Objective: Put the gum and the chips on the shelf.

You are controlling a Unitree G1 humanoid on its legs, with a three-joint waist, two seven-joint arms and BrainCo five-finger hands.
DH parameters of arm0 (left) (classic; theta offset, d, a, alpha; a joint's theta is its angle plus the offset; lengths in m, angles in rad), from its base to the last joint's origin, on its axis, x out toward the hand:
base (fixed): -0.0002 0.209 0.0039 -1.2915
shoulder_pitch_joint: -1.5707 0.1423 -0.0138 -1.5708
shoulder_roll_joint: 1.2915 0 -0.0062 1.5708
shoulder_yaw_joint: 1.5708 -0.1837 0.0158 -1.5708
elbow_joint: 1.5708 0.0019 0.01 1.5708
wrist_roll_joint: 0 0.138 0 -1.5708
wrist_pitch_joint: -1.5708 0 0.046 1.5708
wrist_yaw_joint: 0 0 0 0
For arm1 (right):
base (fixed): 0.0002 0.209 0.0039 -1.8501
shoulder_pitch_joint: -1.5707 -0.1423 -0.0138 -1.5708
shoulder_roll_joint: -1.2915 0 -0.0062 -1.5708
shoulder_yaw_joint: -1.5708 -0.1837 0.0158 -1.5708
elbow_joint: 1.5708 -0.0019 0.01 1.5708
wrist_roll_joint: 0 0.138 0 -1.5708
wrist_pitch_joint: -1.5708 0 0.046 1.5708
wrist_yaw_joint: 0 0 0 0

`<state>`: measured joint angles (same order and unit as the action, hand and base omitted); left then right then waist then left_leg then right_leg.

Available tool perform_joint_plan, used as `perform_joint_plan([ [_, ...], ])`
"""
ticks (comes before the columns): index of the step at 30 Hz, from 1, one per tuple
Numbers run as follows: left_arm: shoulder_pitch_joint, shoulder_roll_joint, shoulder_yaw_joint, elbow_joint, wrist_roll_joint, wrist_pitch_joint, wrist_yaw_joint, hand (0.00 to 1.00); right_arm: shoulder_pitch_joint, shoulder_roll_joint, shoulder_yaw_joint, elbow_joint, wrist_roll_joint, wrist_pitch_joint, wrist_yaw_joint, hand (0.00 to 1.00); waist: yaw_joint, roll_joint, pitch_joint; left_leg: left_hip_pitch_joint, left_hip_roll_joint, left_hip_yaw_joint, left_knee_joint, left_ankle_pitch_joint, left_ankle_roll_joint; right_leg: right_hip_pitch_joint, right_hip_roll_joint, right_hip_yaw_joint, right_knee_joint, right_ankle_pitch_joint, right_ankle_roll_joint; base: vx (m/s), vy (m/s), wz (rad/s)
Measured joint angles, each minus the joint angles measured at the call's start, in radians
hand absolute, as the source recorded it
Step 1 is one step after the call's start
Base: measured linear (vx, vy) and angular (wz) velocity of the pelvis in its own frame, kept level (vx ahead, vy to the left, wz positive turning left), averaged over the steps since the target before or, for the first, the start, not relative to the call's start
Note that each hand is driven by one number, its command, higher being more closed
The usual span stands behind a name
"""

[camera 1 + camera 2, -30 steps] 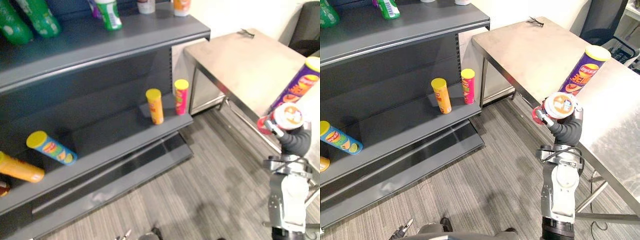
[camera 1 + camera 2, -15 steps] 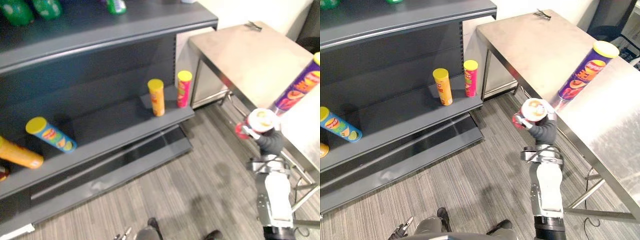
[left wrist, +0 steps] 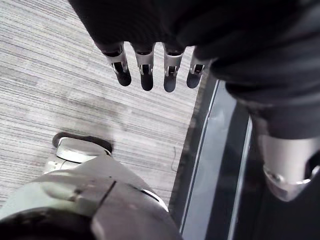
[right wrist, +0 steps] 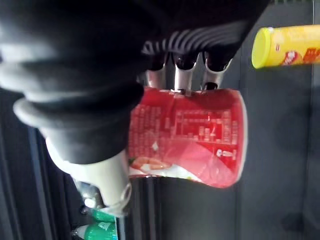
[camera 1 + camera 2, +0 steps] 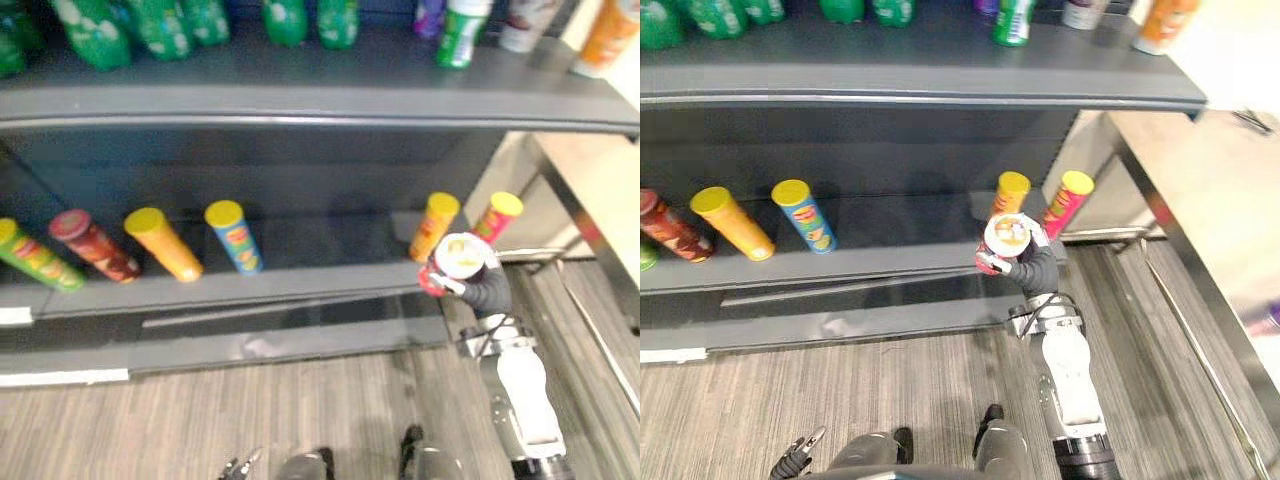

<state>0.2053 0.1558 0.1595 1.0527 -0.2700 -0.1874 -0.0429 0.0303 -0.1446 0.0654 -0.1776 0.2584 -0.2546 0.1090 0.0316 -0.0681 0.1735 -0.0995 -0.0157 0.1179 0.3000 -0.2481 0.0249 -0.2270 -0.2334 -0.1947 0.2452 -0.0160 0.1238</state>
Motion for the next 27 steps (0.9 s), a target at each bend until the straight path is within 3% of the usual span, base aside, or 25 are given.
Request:
perform_joint_plan([
  [3,0.009,-0.028,0.037,0.023,-0.004,0.004,0.000,0.00,-0.006,0.001,0.005,-0.003,0.023,0.003,0.010,1.00,0.026,0.019,-0.003,-0.001,0.051,-0.010,-0.002,-0.009,-0.028,0.064,0.065,-0.023,-0.119,0.022,-0.014,0.26,-0.125,0.13],
  [9,0.010,-0.041,0.043,0.021,0.009,0.007,-0.005,0.00,0.020,0.002,-0.034,-0.007,0.036,0.003,0.011,1.00,0.015,0.021,-0.006,0.058,0.084,-0.048,-0.097,0.031,-0.101,0.141,0.107,-0.078,-0.199,0.024,-0.026,0.16,-0.126,0.16],
  [18,0.009,-0.041,0.045,0.019,0.033,0.023,-0.003,0.00,0.074,0.006,-0.056,-0.007,0.035,0.003,0.011,1.00,-0.002,0.030,-0.039,0.097,0.081,-0.038,-0.140,0.046,-0.104,0.164,0.108,-0.080,-0.209,0.024,-0.026,0.02,-0.005,0.00],
  [20,0.008,-0.041,0.045,0.019,0.041,0.023,-0.003,0.00,0.079,0.008,-0.055,-0.006,0.035,0.003,0.011,1.00,-0.002,0.031,-0.040,0.082,0.079,-0.028,-0.097,0.046,-0.104,0.162,0.107,-0.074,-0.198,0.015,-0.038,-0.05,-0.011,-0.02],
  [23,0.006,-0.042,0.042,0.018,0.038,0.023,-0.003,0.00,0.082,0.009,-0.052,-0.001,0.035,0.003,0.010,1.00,0.000,0.032,-0.038,-0.016,0.086,-0.016,0.137,0.046,-0.104,0.173,0.097,-0.072,-0.167,-0.022,-0.051,-0.08,-0.034,0.03],
  [25,0.004,-0.046,0.031,0.015,0.033,0.023,-0.005,0.00,0.084,0.008,-0.049,0.001,0.035,0.003,0.010,1.00,0.000,0.047,-0.032,-0.038,0.109,-0.017,0.224,0.052,-0.103,0.197,0.104,-0.075,-0.156,-0.032,-0.059,-0.09,-0.038,-0.01],
  [26,0.003,-0.044,0.030,0.014,0.010,0.023,-0.006,0.00,0.084,0.008,-0.048,0.003,0.035,0.003,0.009,1.00,0.000,0.043,-0.032,-0.040,0.112,-0.017,0.225,0.068,-0.111,0.202,0.104,-0.075,-0.155,-0.041,-0.072,-0.09,-0.041,0.13],
  [27,-0.007,-0.036,0.031,0.016,0.005,0.023,-0.006,0.00,0.082,0.012,-0.052,0.003,0.035,0.002,0.008,1.00,-0.001,0.023,-0.024,-0.052,0.107,-0.014,0.232,0.082,-0.108,0.204,0.090,-0.075,-0.158,-0.052,-0.077,-0.07,-0.034,0.21],
])
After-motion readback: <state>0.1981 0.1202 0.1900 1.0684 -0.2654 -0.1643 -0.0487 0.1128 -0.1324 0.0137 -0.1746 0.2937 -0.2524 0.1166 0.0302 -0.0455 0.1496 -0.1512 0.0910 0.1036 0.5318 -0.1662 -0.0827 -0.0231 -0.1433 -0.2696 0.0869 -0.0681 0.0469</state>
